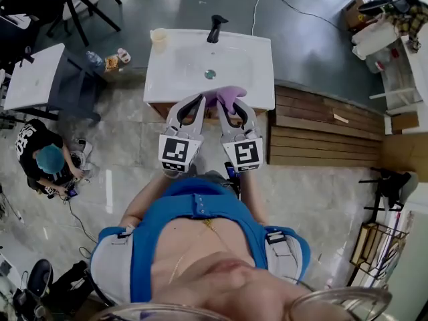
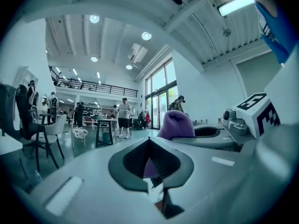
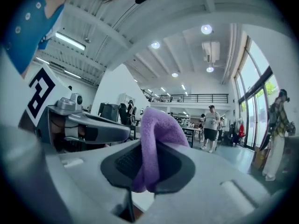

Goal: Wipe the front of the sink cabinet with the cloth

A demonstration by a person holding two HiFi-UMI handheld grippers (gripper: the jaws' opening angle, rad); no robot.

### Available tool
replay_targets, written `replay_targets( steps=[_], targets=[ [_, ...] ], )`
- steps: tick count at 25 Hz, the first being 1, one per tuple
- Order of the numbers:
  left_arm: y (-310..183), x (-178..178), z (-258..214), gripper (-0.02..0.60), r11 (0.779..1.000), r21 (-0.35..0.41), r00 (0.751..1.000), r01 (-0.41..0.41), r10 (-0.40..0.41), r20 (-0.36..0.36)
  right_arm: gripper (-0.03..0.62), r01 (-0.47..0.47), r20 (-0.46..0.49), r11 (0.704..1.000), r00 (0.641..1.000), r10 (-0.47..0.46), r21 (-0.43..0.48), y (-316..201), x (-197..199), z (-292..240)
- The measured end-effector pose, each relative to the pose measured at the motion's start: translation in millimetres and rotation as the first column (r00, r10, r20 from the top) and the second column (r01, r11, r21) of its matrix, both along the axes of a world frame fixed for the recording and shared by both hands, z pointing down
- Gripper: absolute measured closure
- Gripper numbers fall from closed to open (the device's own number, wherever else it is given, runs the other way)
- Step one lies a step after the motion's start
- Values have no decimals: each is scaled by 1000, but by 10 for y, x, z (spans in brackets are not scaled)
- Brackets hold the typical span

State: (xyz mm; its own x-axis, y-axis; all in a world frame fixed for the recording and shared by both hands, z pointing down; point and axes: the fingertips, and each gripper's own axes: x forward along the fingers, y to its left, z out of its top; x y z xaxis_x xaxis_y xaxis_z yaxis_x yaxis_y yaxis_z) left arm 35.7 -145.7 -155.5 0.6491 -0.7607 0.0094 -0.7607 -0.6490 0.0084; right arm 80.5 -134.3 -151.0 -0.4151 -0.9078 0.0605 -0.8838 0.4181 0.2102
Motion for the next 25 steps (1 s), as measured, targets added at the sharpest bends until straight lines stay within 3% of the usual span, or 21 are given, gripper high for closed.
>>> replay_targets(
  steps=[5, 10, 15, 20, 25],
  targets=[
    [354, 57, -85, 583, 1000, -13, 999, 5, -6, -34, 531, 10, -15, 1000, 1000, -10, 24, 322, 64, -96],
    [901, 190, -135, 583, 998, -35, 996, 62, -63, -56, 531, 46, -54, 999, 998, -44, 25, 907, 345, -226],
    [1459, 238, -184, 583, 994, -52, 993, 100, -103, -61, 531, 95, -64, 995, 993, -97, -36, 1451, 465, -278],
    [2021, 268, -158, 583, 995, -59, 996, 81, -84, -42, 531, 132, -46, 991, 990, -132, 3, 1943, 439, -265],
    [2356, 130, -180, 583, 997, -65, 998, 36, -39, -48, 531, 85, -42, 996, 995, -86, -22, 2312, 274, -337]
  ],
)
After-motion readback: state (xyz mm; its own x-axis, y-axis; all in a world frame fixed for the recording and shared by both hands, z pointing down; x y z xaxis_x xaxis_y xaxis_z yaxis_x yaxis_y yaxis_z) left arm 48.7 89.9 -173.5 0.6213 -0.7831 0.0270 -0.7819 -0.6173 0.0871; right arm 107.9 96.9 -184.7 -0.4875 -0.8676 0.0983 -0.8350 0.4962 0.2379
